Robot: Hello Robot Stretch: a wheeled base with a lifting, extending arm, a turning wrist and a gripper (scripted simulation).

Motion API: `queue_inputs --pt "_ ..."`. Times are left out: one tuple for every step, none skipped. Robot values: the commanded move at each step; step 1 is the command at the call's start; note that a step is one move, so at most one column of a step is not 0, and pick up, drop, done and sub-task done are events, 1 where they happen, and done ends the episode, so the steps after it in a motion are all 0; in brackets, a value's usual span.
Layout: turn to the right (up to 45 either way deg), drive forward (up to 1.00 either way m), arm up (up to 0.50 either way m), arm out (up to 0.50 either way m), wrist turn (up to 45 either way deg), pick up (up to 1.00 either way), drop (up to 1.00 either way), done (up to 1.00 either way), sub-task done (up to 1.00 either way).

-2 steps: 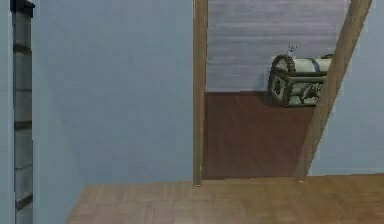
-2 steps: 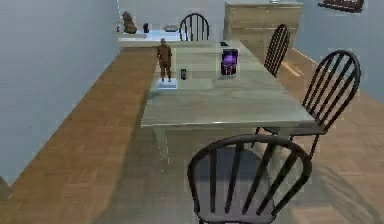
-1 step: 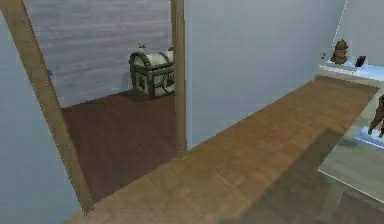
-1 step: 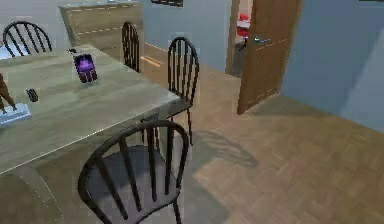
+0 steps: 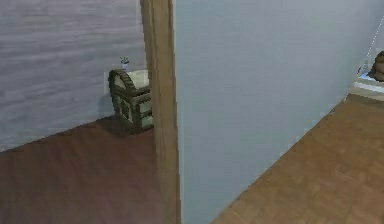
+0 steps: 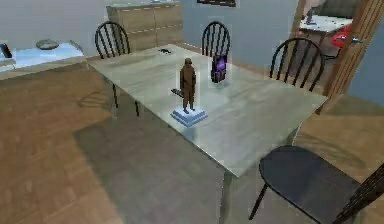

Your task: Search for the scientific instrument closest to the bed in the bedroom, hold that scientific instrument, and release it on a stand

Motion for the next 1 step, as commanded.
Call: queue_inputs --pt "39.0 0.0 0.0 0.0 0.0 0.0 0.0 0.0 0.0"
